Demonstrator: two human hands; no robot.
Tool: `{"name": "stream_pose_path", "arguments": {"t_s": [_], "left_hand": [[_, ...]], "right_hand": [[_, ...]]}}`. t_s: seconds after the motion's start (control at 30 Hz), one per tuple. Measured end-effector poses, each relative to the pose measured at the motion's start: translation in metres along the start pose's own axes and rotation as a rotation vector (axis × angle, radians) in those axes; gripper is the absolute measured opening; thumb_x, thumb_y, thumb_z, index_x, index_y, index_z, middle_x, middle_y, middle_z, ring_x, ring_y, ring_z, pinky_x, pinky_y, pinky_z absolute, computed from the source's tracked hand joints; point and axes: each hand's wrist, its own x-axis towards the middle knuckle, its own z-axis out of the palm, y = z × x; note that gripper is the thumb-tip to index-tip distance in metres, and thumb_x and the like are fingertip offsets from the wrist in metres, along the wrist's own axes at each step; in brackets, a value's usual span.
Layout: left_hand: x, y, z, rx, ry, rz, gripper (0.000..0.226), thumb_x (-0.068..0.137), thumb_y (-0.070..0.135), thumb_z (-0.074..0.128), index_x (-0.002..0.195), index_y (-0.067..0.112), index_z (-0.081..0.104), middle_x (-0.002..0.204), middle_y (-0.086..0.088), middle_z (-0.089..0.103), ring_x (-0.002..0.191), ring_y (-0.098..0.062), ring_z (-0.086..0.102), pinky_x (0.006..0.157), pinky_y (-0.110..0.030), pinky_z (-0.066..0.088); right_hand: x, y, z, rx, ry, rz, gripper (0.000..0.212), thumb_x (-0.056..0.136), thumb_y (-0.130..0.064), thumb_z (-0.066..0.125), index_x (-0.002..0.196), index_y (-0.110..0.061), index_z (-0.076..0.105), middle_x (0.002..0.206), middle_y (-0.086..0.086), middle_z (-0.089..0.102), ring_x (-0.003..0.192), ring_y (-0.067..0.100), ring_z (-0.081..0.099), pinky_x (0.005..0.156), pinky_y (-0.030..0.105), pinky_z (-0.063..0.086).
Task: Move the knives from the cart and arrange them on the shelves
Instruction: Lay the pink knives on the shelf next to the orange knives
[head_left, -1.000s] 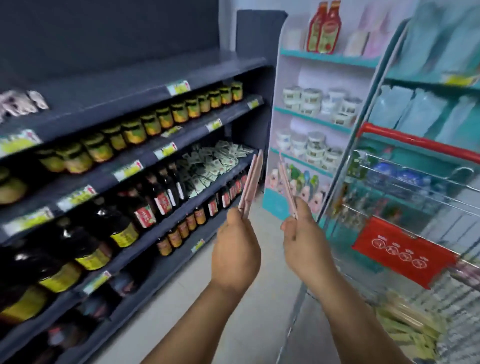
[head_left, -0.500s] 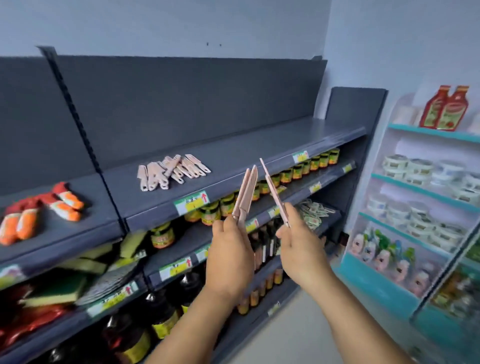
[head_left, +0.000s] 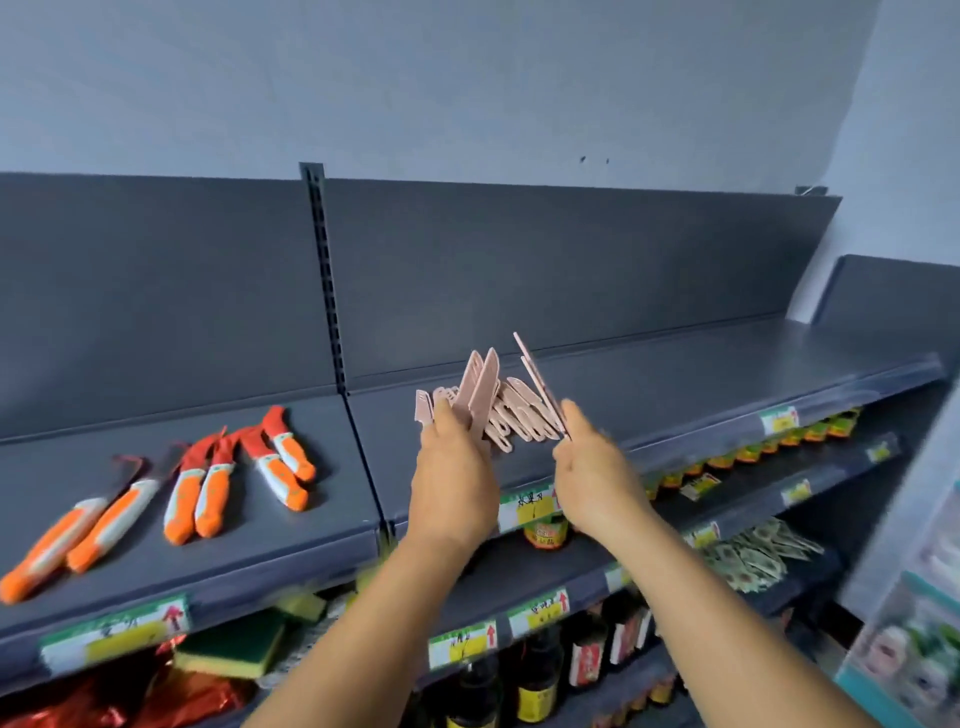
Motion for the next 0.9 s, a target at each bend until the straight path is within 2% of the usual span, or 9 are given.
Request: {"name": "stream_pose_path", "arguments": {"t_s": [0.1,0.17,0.23,0.37,0.43,0.5,0.6,0.7,0.9], "left_hand": [[0.036,-0.009,0.010,0.067,-0.033,-0.021,0.067,0.094,0.004,0.041,0.150,0.028,0.014,0.131,-0.012,0.032,0.088,-0.033,0.054,0.079,-0.040,0.049],[0.056,-0.015,0.019,0.099,-0.048,0.038,0.071,0.095,0.007,0.040,0.150,0.042,0.011,0.139,-0.007,0.025,0.103,-0.030,0.052,0.083,-0.034,0.047],[0.078,-0.022,0.032,0.115,-0.044,0.036,0.065,0.095,0.011,0.043,0.149,0.039,0.020,0.147,-0.004,0.021,0.118,-0.030,0.047,0.090,-0.035,0.046],[0.115,-0.033,0.060,0.205,-0.035,-0.034,0.059,0.093,0.019,0.055,0.146,0.032,0.032,0.156,0.011,0.006,0.125,-0.018,0.039,0.086,-0.024,0.043],[0.126,-0.034,0.068,0.302,-0.075,-0.045,0.059,0.094,0.023,0.052,0.148,0.031,0.029,0.159,0.007,0.000,0.129,-0.021,0.034,0.093,-0.028,0.044],[0.131,-0.030,0.072,0.461,-0.167,-0.083,0.062,0.096,0.025,0.047,0.151,0.028,0.019,0.157,-0.007,0.009,0.134,-0.029,0.027,0.110,-0.037,0.031],[0.130,-0.029,0.075,0.594,-0.256,-0.167,0.061,0.099,0.036,0.040,0.152,0.022,0.013,0.152,-0.013,0.020,0.139,-0.033,0.017,0.116,-0.040,0.018],[0.131,-0.038,0.081,0.553,-0.299,-0.220,0.058,0.099,0.045,0.034,0.149,0.018,0.024,0.150,-0.010,0.026,0.140,-0.030,0.020,0.112,-0.041,0.019],[0.130,-0.043,0.083,0.490,-0.261,-0.214,0.059,0.098,0.050,0.032,0.148,0.019,0.026,0.154,-0.009,0.022,0.143,-0.026,0.018,0.111,-0.041,0.022]], "right_hand": [[0.044,-0.007,0.013,-0.054,-0.047,-0.014,0.066,0.097,-0.003,0.037,0.153,-0.024,0.010,0.146,0.009,0.037,0.126,0.029,0.045,0.098,0.038,0.041],[0.072,-0.008,0.023,-0.094,-0.070,-0.038,0.068,0.095,-0.004,0.042,0.152,-0.023,0.011,0.145,0.008,0.038,0.125,0.028,0.045,0.098,0.038,0.042],[0.099,-0.008,0.032,-0.131,-0.095,-0.058,0.064,0.094,-0.004,0.043,0.149,-0.020,0.016,0.141,0.009,0.041,0.124,0.028,0.044,0.097,0.038,0.043],[0.144,-0.004,0.051,-0.194,-0.171,-0.067,0.065,0.092,0.000,0.042,0.150,-0.017,0.016,0.148,0.010,0.030,0.133,0.029,0.032,0.103,0.039,0.037],[0.160,-0.001,0.061,-0.224,-0.197,-0.084,0.067,0.091,0.000,0.042,0.150,-0.017,0.016,0.149,0.008,0.026,0.133,0.029,0.029,0.103,0.039,0.036],[0.171,0.004,0.069,-0.276,-0.237,-0.101,0.068,0.089,-0.001,0.044,0.149,-0.016,0.017,0.151,0.007,0.019,0.134,0.029,0.025,0.105,0.038,0.034],[0.179,0.011,0.079,-0.348,-0.308,-0.135,0.064,0.091,-0.011,0.043,0.149,-0.015,0.017,0.156,0.003,0.010,0.136,0.029,0.020,0.108,0.038,0.027],[0.181,0.016,0.085,-0.320,-0.368,-0.124,0.056,0.099,-0.033,0.029,0.150,-0.015,0.012,0.158,0.001,0.008,0.142,0.027,0.013,0.112,0.041,0.020],[0.184,0.019,0.086,-0.303,-0.371,-0.132,0.062,0.100,-0.043,0.023,0.152,-0.012,0.006,0.160,0.001,0.004,0.146,0.025,0.008,0.117,0.041,0.014]]}}
